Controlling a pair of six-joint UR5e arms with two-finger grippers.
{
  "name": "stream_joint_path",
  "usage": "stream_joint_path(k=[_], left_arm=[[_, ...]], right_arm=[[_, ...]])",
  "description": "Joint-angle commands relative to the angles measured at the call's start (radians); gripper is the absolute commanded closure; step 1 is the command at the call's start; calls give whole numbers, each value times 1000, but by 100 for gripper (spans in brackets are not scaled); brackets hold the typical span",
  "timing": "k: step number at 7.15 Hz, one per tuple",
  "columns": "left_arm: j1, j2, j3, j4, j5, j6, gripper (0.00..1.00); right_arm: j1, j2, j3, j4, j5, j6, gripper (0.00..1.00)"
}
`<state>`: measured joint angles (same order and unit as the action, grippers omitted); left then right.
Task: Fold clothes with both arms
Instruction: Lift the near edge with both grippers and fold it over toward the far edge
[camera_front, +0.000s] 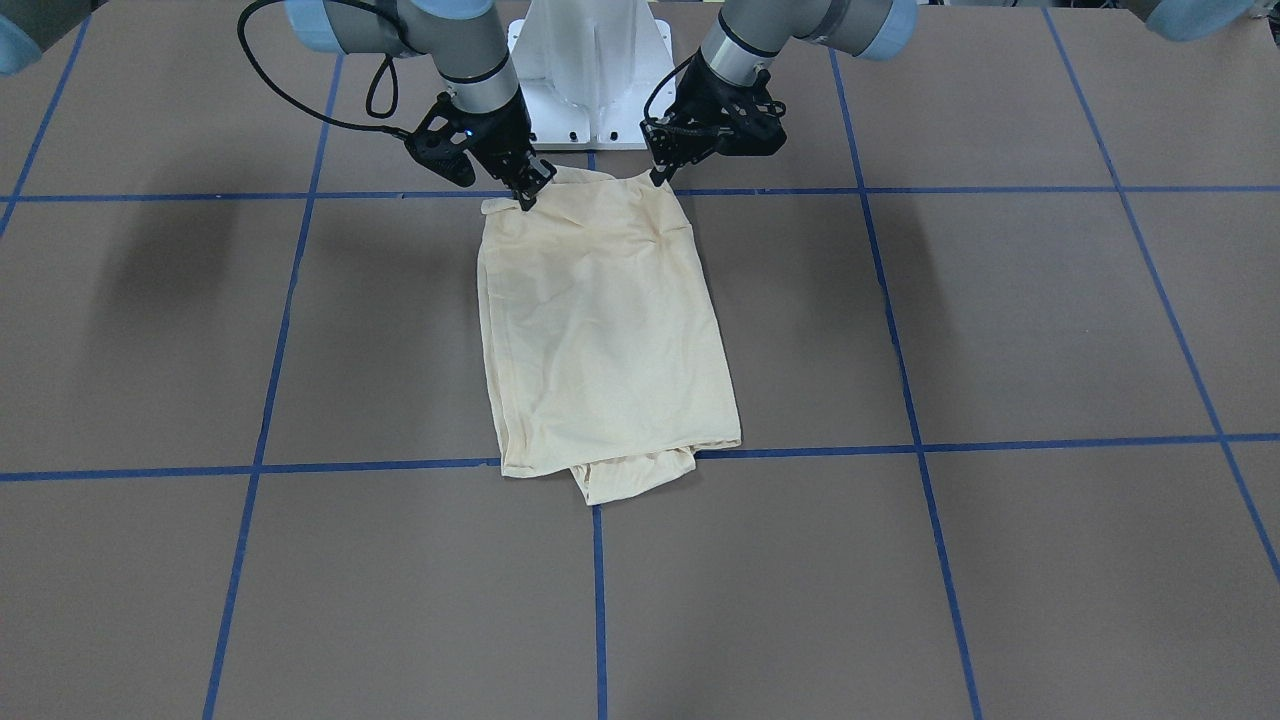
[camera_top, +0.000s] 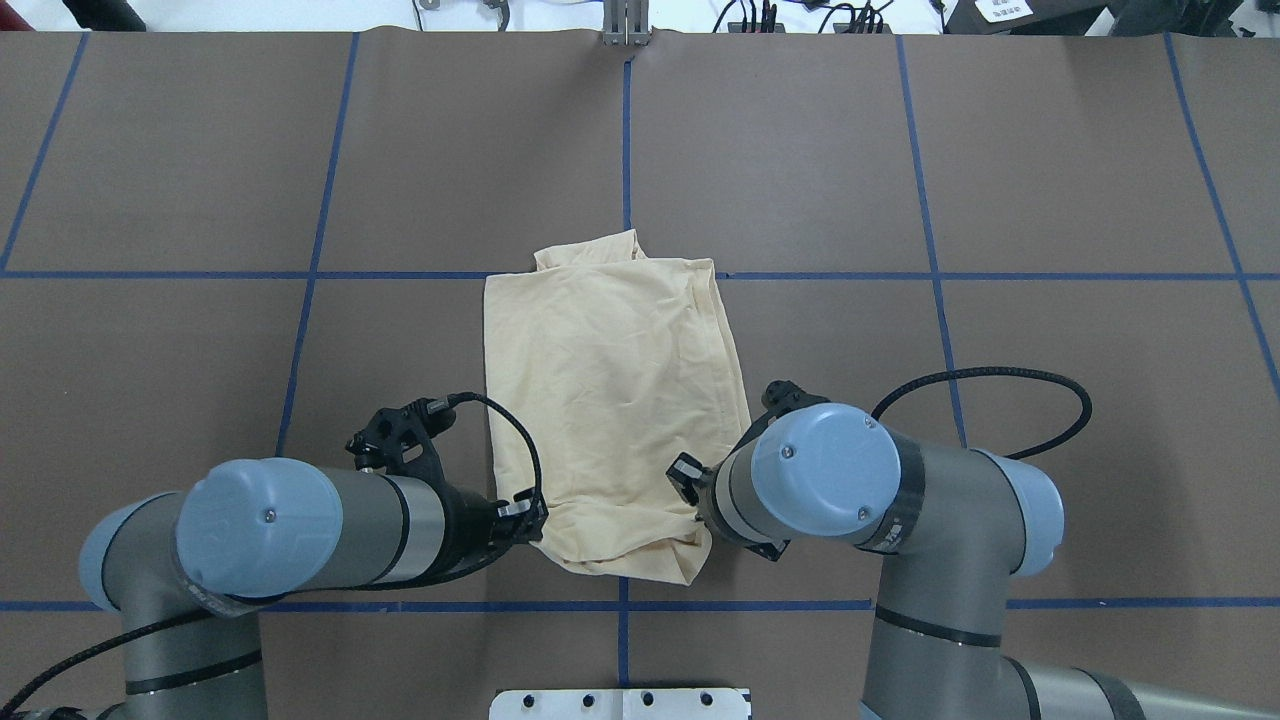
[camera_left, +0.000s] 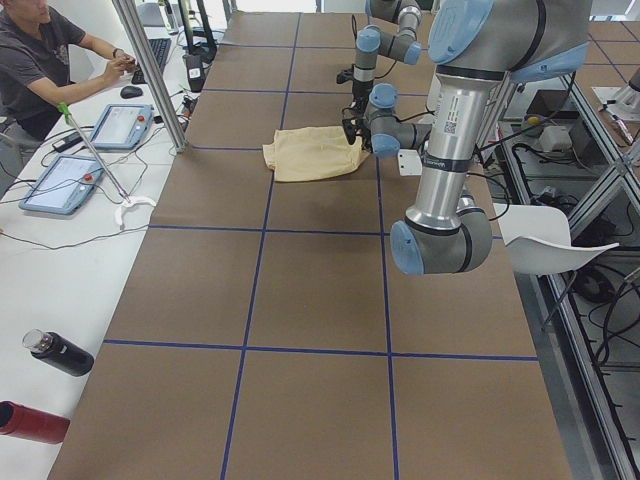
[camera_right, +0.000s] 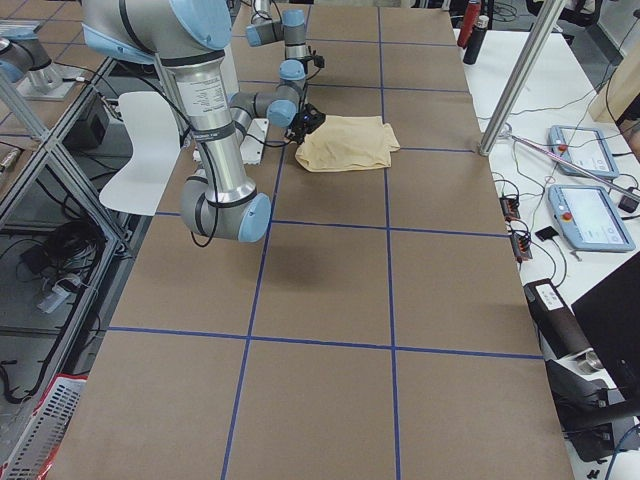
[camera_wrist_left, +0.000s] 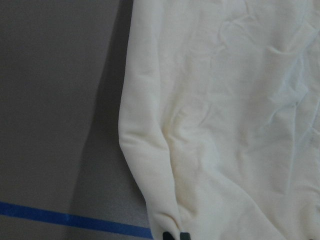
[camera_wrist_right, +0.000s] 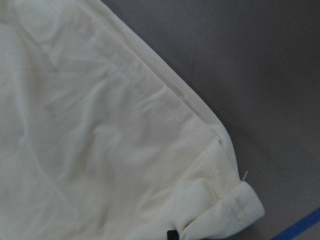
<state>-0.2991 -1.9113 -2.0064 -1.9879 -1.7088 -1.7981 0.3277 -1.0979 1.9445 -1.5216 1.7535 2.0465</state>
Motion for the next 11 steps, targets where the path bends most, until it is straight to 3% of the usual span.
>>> stream_joint_path(k=[1, 3, 6, 8, 9, 10, 11], left_arm=[[-118, -37, 9, 3, -5, 75, 100], [-239, -84, 96, -5, -50, 120, 100], [-372, -184, 289, -18, -104, 206, 100], [-394, -247, 455, -125, -103, 214, 100], [-406, -247, 498, -179, -104, 214, 100], [-405, -247, 518, -195, -104, 214, 100], [-405, -247, 525, -210, -104, 214, 100]], right_arm=[[89, 54, -56, 3, 0, -34, 100], [160, 75, -200, 241, -6, -40, 100], [292, 196, -352, 281, 3, -61, 100], [339, 301, -494, 305, 4, -66, 100], [340, 338, -645, 455, 0, -66, 100], [340, 354, -721, 525, 0, -66, 100], [340, 355, -728, 526, 0, -66, 100]])
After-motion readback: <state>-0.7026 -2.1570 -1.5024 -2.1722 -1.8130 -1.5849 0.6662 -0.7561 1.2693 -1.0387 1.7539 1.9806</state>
